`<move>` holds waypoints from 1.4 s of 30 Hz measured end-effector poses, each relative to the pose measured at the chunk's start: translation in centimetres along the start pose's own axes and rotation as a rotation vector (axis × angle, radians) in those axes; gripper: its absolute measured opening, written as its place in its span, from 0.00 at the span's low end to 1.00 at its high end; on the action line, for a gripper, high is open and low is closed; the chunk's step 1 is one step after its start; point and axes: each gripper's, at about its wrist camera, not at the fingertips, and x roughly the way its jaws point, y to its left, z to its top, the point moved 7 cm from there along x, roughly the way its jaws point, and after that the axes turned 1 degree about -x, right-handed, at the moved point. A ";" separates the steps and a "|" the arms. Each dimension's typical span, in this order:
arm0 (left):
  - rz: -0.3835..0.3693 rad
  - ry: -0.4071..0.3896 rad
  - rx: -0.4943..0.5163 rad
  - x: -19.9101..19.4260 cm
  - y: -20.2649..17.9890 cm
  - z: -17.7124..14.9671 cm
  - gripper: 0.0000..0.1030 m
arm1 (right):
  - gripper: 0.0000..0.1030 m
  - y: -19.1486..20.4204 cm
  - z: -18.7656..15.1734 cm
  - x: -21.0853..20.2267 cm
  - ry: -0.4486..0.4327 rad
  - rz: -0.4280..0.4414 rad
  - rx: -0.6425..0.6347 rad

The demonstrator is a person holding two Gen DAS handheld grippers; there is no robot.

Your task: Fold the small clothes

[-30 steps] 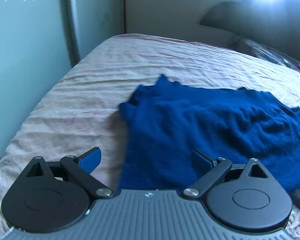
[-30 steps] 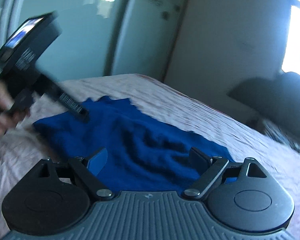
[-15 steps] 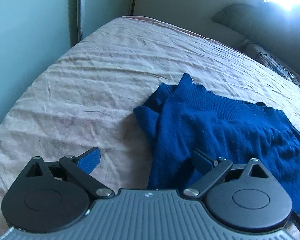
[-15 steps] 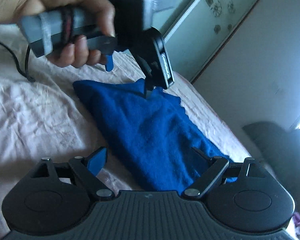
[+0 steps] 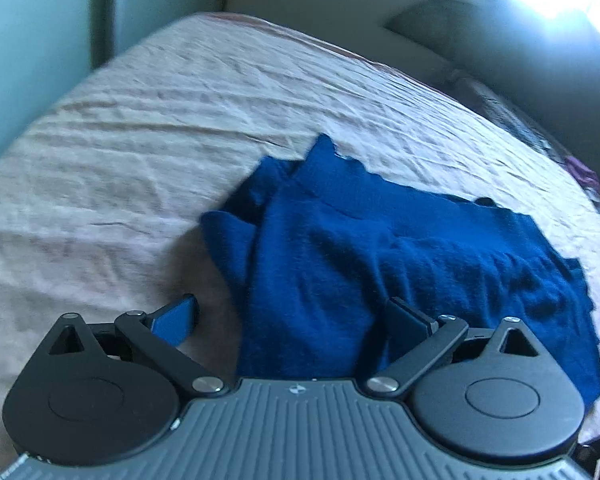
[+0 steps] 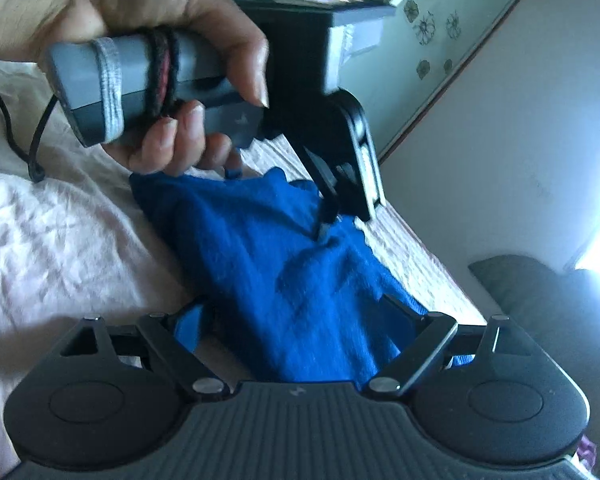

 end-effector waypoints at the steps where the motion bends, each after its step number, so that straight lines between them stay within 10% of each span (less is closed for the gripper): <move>1: -0.015 0.005 0.002 0.2 0.0 0.1 0.98 | 0.86 0.2 0.2 0.2 -0.006 -0.002 -0.010; 10: -0.186 -0.003 -0.072 1.5 0.5 2.3 0.97 | 0.85 1.8 2.7 1.8 -0.075 -0.028 -0.098; 13: -0.219 -0.022 -0.110 2.1 0.4 3.0 0.95 | 0.70 2.2 3.2 2.3 -0.094 -0.027 -0.120; 20: -0.181 -0.033 -0.106 2.5 0.5 3.7 0.47 | 0.26 3.7 3.1 2.2 -0.105 0.025 -0.155; 25: -0.155 -0.034 -0.092 2.2 0.6 3.7 0.20 | 0.13 3.7 3.1 1.6 -0.123 0.056 -0.141; 42: -0.026 -0.151 0.078 -3.5 -7.5 5.1 0.17 | 0.08 -4.9 0.9 -4.3 -0.228 0.060 0.130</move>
